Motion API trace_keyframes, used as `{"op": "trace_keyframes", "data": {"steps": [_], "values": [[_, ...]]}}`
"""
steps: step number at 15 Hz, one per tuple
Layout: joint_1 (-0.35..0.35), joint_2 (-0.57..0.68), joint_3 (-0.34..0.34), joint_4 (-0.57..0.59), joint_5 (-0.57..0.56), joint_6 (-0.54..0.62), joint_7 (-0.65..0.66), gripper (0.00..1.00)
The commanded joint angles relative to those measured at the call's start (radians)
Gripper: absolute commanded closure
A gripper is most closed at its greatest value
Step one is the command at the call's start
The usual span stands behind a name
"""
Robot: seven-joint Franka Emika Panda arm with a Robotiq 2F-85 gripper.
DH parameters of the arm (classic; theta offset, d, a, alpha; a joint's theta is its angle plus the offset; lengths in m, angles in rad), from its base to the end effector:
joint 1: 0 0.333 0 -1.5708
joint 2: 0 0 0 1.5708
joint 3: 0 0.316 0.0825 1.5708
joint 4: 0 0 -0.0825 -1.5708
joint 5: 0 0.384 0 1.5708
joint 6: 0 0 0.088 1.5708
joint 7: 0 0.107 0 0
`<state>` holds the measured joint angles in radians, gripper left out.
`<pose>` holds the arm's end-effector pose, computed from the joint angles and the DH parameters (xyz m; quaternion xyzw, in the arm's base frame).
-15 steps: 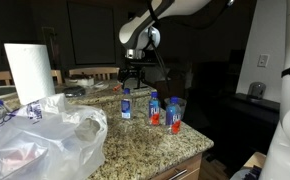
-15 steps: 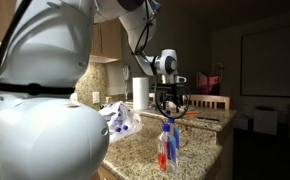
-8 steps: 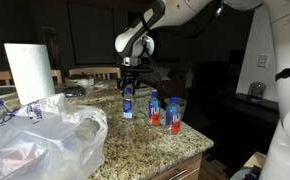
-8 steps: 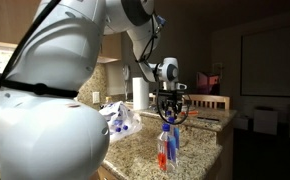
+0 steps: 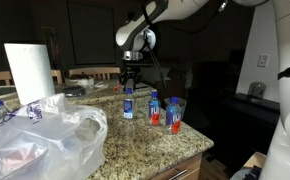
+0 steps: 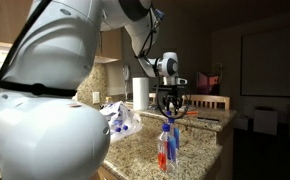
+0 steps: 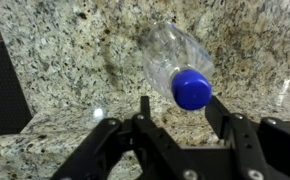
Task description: Pick up the bottles from the counter and put them in the plastic
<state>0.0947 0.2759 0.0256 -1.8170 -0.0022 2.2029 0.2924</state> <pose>0.6342 0.0755 0.3979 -0.9948 0.0859 -0.0533 0.0138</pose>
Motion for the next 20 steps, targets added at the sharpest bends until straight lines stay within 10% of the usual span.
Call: {"op": "trace_keyframes", "data": {"steps": [1,3,5,14,20], "values": [[0.013,-0.041,-0.005,-0.024,-0.021,-0.052,0.039,0.1],[0.015,-0.04,-0.001,-0.023,-0.019,-0.078,0.034,0.01],[0.017,-0.034,0.001,-0.017,-0.016,-0.102,0.03,0.36],[0.018,-0.025,-0.001,-0.008,-0.017,-0.116,0.026,0.89],[-0.002,-0.084,0.004,-0.04,0.026,-0.112,-0.022,0.91]]}}
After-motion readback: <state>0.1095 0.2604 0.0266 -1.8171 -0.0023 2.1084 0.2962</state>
